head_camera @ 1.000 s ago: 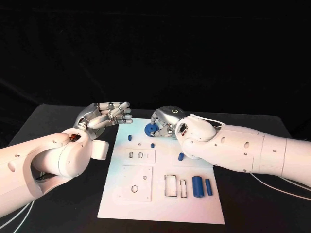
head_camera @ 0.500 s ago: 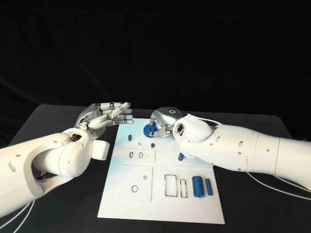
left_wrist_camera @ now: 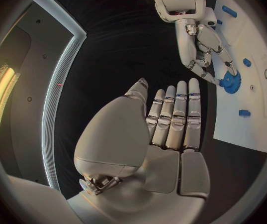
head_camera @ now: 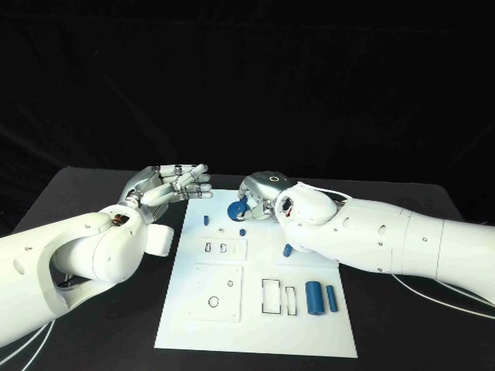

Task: Assemble the parts on the task board

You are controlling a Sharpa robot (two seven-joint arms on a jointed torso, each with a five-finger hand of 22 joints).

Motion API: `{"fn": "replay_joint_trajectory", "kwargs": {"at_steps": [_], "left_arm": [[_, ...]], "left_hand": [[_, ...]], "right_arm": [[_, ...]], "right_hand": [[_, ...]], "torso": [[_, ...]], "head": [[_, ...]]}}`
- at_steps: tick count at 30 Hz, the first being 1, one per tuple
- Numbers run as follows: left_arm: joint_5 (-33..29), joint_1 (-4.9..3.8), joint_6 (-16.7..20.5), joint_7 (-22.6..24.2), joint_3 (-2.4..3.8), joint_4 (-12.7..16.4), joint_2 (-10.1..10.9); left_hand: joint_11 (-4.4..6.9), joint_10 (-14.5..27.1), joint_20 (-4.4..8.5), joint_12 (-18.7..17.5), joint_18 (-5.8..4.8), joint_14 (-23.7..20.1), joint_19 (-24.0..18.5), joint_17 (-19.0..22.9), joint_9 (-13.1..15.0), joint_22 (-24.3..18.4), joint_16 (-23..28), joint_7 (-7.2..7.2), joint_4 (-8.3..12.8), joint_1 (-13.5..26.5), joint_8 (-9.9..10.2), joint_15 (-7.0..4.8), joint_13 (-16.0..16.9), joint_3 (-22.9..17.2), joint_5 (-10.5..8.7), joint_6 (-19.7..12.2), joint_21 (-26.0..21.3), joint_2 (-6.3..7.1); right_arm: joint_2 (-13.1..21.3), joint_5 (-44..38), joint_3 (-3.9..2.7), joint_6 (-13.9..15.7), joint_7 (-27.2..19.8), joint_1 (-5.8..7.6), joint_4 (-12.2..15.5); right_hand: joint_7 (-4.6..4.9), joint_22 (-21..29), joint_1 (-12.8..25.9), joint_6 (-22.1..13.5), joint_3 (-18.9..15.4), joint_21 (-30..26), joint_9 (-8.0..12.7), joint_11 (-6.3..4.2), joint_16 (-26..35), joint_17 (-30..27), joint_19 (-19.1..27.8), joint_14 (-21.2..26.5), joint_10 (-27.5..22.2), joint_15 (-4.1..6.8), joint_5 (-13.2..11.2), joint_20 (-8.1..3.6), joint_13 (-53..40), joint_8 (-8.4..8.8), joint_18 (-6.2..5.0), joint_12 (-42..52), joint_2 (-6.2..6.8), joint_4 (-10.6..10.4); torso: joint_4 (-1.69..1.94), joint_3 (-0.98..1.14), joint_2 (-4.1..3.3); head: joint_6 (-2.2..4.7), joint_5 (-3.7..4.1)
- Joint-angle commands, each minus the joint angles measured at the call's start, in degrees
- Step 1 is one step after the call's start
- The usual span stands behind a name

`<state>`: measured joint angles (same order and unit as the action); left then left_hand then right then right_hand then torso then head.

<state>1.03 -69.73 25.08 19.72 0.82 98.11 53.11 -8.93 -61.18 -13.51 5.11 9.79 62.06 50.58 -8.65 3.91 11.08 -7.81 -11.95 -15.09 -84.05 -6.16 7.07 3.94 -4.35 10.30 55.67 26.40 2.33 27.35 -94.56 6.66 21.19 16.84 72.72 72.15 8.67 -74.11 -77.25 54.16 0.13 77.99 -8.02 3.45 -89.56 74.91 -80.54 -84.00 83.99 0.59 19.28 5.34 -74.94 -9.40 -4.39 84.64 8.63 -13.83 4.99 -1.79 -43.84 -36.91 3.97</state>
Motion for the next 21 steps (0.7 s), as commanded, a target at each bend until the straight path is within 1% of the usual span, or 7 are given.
{"fn": "replay_joint_trajectory", "kwargs": {"at_steps": [1, 4, 7, 12, 16, 18, 21], "left_arm": [[0.2, -0.06, -1.1, 0.0, 0.04, 0.0, -0.1], [0.2, -0.06, -1.1, 0.0, 0.04, 0.0, -0.1], [0.2, -0.06, -1.2, 0.0, 0.04, -0.1, 0.0], [0.2, -0.06, -1.2, 0.0, 0.03, -0.3, 0.2], [0.2, -0.06, -1.3, 0.0, 0.01, -0.6, 0.2], [0.2, -0.05, -1.4, 0.0, -0.01, -0.8, 0.2], [0.2, -0.04, -1.6, 0.1, -0.03, -1.3, 0.1]], "left_hand": [[-0.43, -0.1, 0.03, -0.4, 0.63, -0.4, -0.6, -0.1, 0.0, 0.0, 0.2, -0.24, 0.0, -0.3, 0.4, 0.06, -0.1, 0.0, -0.27, 0.1, -0.1, 0.01], [-0.43, -0.1, 0.03, -0.4, 0.63, -0.4, -0.6, -0.1, 0.0, 0.0, 0.2, -0.24, 0.0, -0.3, 0.4, 0.06, -0.1, 0.0, -0.27, 0.1, -0.1, 0.01], [-0.43, -0.1, 0.03, -0.4, 0.63, -0.4, -0.6, -0.1, 0.0, 0.0, 0.2, -0.24, 0.0, -0.3, 0.4, 0.06, -0.1, 0.0, -0.27, 0.1, -0.1, 0.01], [-0.44, -0.1, 0.01, -0.4, 0.63, -0.4, -0.6, -0.1, 0.0, -0.1, 0.3, -0.25, 0.0, -0.3, 0.4, 0.08, -0.1, 0.0, -0.28, 0.1, -0.1, 0.02], [-0.44, -0.1, 0.01, -0.4, 0.63, -0.4, -0.6, -0.1, 0.0, -0.1, 0.3, -0.25, 0.0, -0.3, 0.4, 0.08, -0.1, 0.0, -0.28, 0.1, -0.1, 0.02], [-0.44, -0.1, 0.01, -0.4, 0.63, -0.4, -0.6, -0.1, 0.0, -0.1, 0.3, -0.25, 0.0, -0.3, 0.4, 0.08, -0.1, 0.0, -0.28, 0.1, -0.1, 0.02], [-0.44, -0.1, 0.01, -0.4, 0.63, -0.4, -0.6, -0.1, 0.0, -0.1, 0.3, -0.24, 0.0, -0.3, 0.4, 0.08, -0.1, 0.0, -0.28, 0.1, -0.1, 0.03]], "right_arm": [[0.2, -0.1, 0.04, -1.7, -0.4, -0.03, 0.3], [0.9, 0.3, 0.04, -0.7, -0.5, -0.03, 1.0], [2.5, 1.6, 0.03, 2.4, -1.3, -0.02, 2.7], [8.6, 7.2, -0.32, 8.2, -5.0, 0.61, 8.4], [15.0, 12.8, -0.47, 8.8, -8.3, 1.56, 12.1], [18.4, 16.6, -0.49, 8.0, -10.8, 1.8, 13.0], [21.6, 19.0, -0.49, 7.3, -13.1, 1.78, 13.4]], "right_hand": [[-0.05, -0.1, 1.0, -0.2, 0.0, -0.3, -0.2, 0.44, 0.1, 13.7, 0.0, -5.7, 1.2, -0.38, 0.0, 0.49, -8.6, 0.16, 0.62, 0.0, -0.26, -0.8], [-0.16, -0.1, 1.7, 0.2, 0.0, -0.3, -0.5, 0.35, 0.0, 13.7, -0.1, -5.7, 1.4, -0.33, 1.1, 0.51, -8.8, -0.02, 0.61, 0.2, -0.56, -1.5], [-0.31, -0.4, 1.8, 0.7, 0.2, -0.2, -0.7, 0.22, 0.0, 13.8, -0.3, -5.7, 1.7, -0.23, 3.0, 0.45, -9.2, -0.22, 0.65, 0.6, -0.92, -1.8], [-0.24, -0.5, 0.7, 0.3, 0.8, -0.2, -0.7, 0.22, 0.2, 13.2, -0.3, -5.6, 1.6, -0.19, 2.8, 0.39, -9.1, 0.14, 0.67, 0.4, -1.24, -1.3], [-0.29, -0.8, -0.5, 0.8, 1.5, 0.0, -0.9, 0.18, 0.3, 13.1, -0.4, -5.5, 1.6, -0.17, 2.9, 0.37, -9.1, 0.09, 0.72, 0.4, -1.64, -0.6], [-0.29, -0.6, -1.4, 0.9, 1.9, -0.3, -1.0, 0.16, 0.4, 12.7, -0.3, -5.4, 1.4, -0.15, 3.0, 0.35, -8.9, 0.19, 0.66, 0.2, -1.68, 0.0], [-0.1, 0.8, -2.5, 0.3, 2.0, -1.6, -0.9, 0.28, 0.9, 11.5, 0.7, -5.1, 0.8, -0.21, 3.4, 0.37, -8.2, 0.73, 0.32, -0.4, -1.02, 0.9]], "torso": [[0.03, -0.01, 0.01], [0.01, 0.01, 0.01], [-0.06, 0.07, 0.08], [-0.5, 0.08, 0.2], [-1.16, 0.13, 0.51], [-1.72, 0.21, 0.67], [-2.17, 0.53, 0.78]], "head": [[0.05, 0.06], [0.24, 0.0], [0.34, 0.11], [0.79, 0.42], [0.95, 0.62], [1.17, 0.56], [1.25, 0.36]]}}
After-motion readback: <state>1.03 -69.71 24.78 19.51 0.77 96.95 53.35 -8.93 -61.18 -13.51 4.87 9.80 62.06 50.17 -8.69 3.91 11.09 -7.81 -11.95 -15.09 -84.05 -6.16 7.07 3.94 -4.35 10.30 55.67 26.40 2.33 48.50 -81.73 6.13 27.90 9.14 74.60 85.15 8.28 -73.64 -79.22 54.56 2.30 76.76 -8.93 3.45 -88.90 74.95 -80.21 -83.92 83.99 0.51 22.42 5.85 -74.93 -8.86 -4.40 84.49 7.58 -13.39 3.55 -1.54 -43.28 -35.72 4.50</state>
